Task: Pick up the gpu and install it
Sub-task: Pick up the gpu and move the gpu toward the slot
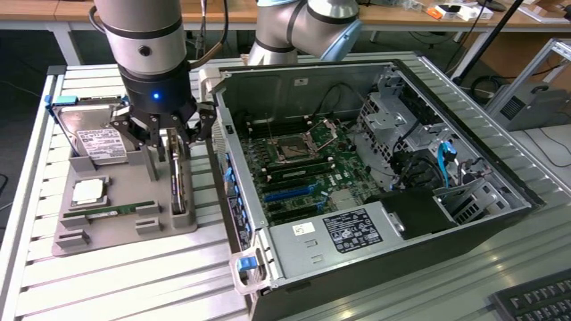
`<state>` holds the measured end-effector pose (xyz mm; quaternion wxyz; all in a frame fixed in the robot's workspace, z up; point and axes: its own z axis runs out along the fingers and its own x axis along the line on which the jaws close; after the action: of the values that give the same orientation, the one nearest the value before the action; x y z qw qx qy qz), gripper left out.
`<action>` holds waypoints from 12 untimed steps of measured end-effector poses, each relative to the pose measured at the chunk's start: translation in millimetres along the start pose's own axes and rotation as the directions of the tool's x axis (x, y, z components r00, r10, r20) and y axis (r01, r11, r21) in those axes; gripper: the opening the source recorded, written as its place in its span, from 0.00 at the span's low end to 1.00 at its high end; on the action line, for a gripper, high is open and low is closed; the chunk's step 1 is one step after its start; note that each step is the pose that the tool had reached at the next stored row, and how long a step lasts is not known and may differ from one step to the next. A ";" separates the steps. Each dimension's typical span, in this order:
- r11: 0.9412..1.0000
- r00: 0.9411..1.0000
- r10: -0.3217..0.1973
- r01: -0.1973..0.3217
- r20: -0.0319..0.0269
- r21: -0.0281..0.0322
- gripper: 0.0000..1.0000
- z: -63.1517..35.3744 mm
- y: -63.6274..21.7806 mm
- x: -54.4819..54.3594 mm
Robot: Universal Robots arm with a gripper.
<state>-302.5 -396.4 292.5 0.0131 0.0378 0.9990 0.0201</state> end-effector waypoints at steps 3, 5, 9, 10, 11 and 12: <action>1.000 1.000 0.000 0.000 0.000 0.000 0.44 0.2 0.0 0.0; 1.000 1.000 0.000 0.000 0.000 0.000 0.44 0.3 0.0 0.0; 1.000 1.000 0.000 0.000 0.000 0.000 0.44 0.3 0.0 0.0; 1.000 1.000 0.000 0.000 0.000 0.000 0.44 0.3 0.0 0.0; 1.000 1.000 0.000 0.000 0.000 0.000 0.44 0.3 0.0 0.0; 1.000 1.000 0.000 0.000 0.000 0.000 0.44 0.4 0.0 -0.1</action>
<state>-302.4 -396.4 292.1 0.0132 0.0379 0.9990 0.0201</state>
